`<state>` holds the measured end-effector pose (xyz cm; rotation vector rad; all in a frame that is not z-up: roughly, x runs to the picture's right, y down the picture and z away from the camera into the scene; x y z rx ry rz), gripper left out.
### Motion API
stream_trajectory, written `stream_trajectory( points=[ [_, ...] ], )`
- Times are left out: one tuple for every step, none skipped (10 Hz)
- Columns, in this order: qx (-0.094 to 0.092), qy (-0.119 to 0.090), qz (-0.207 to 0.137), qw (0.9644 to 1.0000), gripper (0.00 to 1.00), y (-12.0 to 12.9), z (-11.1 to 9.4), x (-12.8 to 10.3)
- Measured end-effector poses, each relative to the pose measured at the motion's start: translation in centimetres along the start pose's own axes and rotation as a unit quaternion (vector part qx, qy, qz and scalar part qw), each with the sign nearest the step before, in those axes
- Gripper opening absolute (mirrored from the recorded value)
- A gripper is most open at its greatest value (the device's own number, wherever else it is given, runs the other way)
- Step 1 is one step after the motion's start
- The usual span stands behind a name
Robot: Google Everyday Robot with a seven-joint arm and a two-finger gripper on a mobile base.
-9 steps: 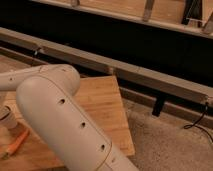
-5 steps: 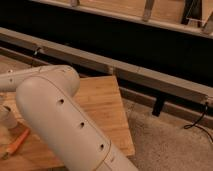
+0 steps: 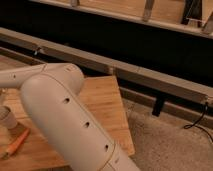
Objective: Place the white sponge in the ceramic cup
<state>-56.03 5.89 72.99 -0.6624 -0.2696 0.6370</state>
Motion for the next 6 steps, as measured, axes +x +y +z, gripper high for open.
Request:
stream_trajectory(
  points=[
    [0.008,0.004,0.014,0.9999,0.8,-1.1,-1.1,0.2],
    [0.017,0.013,0.033,0.9992,0.8,-2.3,-1.8,0.7],
    [0.029,0.024,0.054,0.9978,0.8,-3.6,-2.3,1.2],
    [0.047,0.037,0.085,0.9946,0.8,-5.1,-2.9,1.8],
    [0.055,0.043,0.098,0.9927,0.8,-5.9,-3.2,2.1],
    [0.058,0.045,0.102,0.992,0.8,-6.1,-3.3,2.2]
  ],
)
